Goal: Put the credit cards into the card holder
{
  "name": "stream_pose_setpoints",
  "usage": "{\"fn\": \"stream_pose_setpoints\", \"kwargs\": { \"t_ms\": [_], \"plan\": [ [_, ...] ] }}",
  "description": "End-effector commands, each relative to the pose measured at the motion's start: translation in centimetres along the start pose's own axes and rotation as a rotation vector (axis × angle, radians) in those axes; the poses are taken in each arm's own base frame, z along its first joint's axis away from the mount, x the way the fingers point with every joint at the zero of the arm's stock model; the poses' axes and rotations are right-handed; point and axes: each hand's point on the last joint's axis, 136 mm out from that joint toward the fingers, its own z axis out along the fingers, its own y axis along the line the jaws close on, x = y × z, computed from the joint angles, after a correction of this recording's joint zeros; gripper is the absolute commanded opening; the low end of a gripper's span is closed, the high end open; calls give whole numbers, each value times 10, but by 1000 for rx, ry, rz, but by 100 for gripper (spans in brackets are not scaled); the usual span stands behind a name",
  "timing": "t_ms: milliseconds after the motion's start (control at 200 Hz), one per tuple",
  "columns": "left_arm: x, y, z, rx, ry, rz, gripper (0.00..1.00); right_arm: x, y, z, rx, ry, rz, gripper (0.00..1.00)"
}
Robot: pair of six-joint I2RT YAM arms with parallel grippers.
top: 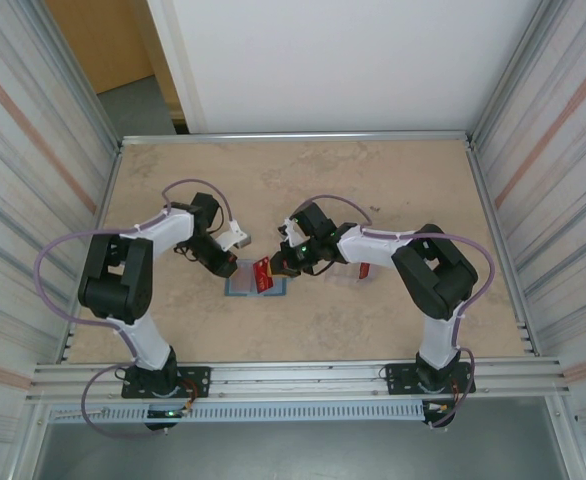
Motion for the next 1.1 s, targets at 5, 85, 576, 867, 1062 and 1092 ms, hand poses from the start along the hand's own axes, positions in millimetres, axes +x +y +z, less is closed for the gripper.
{"fn": "stream_pose_setpoints", "kwargs": {
  "t_ms": [5,85,576,867,1062,1092],
  "plan": [
    [7,2,7,2,39,-5,0,10,-8,8,5,39,45,0],
    [8,3,9,0,46,-4,0,11,-9,9,3,40,40,0],
    [11,3,14,9,62,-11,0,14,-9,15,-9,60,47,0],
    [11,2,15,15,61,-11,0,11,-7,16,-15,61,42,0],
    [12,3,15,13,68,-8,0,10,-2,17,-26,64,34,0],
    [12,2,15,15,66,-6,0,10,-1,16,-26,63,33,0]
  ]
}}
